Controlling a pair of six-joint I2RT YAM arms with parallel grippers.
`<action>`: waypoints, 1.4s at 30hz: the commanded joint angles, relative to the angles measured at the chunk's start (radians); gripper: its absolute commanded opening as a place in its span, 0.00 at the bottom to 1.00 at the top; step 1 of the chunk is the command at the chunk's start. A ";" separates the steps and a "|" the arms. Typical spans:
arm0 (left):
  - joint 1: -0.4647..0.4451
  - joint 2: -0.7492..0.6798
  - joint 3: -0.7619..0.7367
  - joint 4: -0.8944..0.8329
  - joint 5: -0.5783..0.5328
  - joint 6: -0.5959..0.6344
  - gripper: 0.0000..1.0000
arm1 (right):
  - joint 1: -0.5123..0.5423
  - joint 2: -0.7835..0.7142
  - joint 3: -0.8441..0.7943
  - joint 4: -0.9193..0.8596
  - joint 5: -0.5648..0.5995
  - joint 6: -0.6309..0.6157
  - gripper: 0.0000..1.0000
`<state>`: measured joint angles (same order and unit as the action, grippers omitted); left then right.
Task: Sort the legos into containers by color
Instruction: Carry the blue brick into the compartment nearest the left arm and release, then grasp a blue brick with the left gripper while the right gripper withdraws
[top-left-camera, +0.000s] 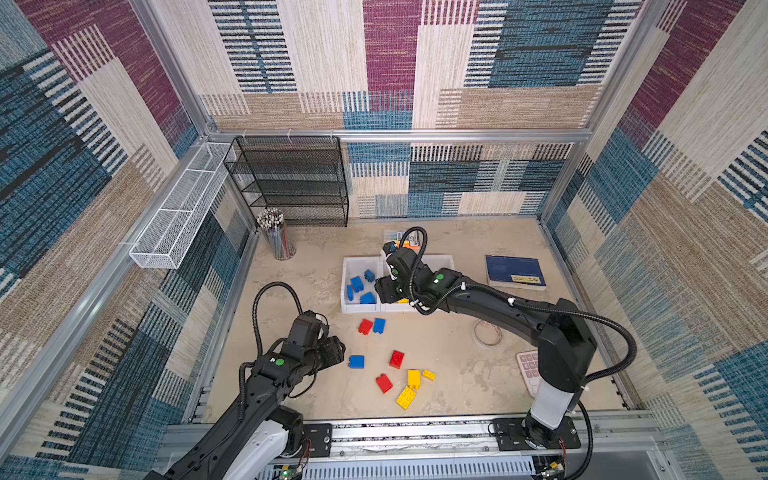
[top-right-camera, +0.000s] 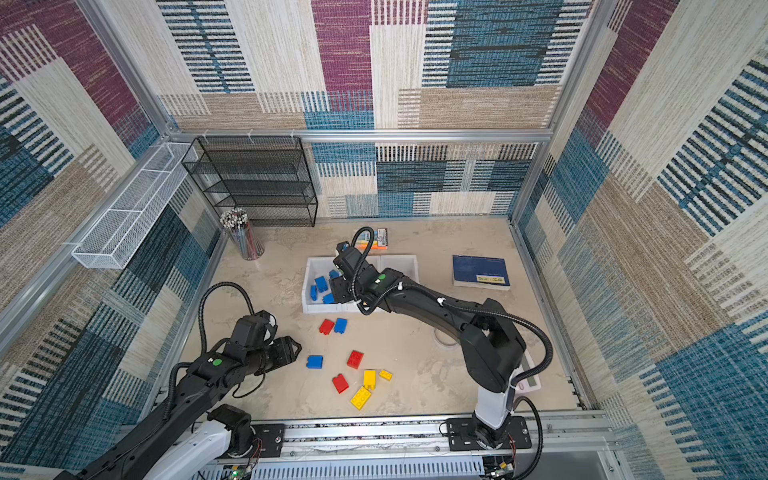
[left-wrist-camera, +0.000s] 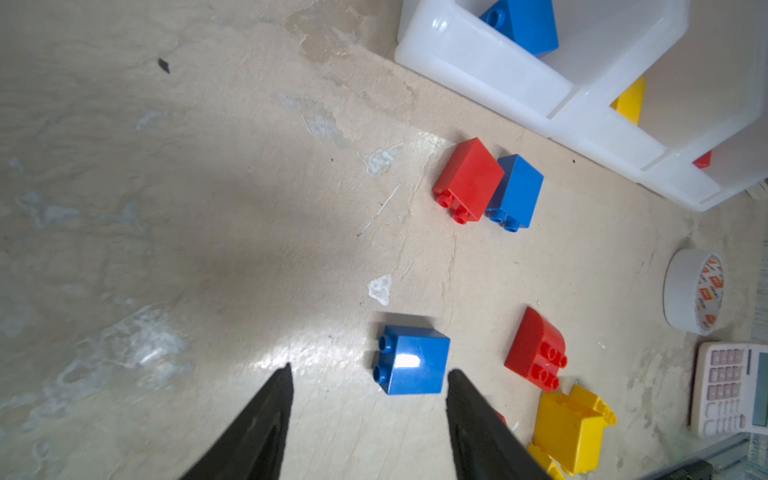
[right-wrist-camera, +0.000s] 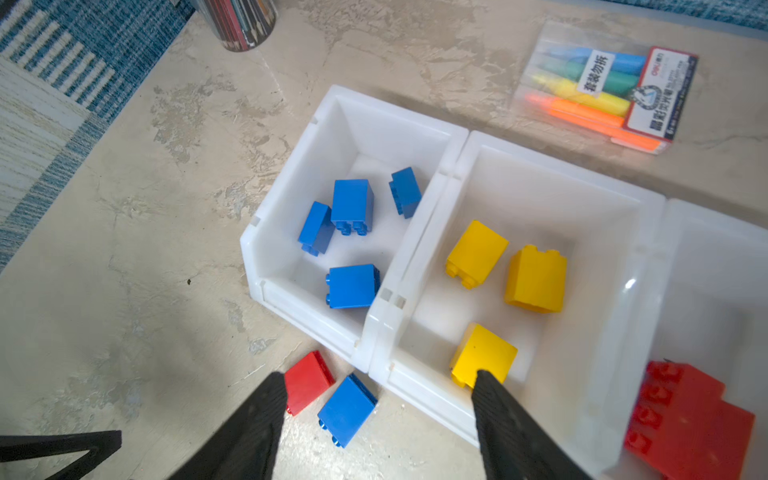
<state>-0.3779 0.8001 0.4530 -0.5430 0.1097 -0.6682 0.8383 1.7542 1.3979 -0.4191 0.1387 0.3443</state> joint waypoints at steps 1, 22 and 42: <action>-0.019 0.019 0.010 0.011 -0.019 0.016 0.62 | -0.010 -0.071 -0.077 0.061 0.015 0.070 0.74; -0.273 0.374 0.132 0.046 -0.150 0.033 0.64 | -0.029 -0.213 -0.257 0.082 0.041 0.145 0.75; -0.323 0.529 0.183 0.054 -0.167 0.065 0.57 | -0.031 -0.242 -0.302 0.090 0.045 0.162 0.75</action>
<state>-0.6964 1.3167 0.6266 -0.5003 -0.0467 -0.6201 0.8070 1.5215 1.1011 -0.3561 0.1688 0.4927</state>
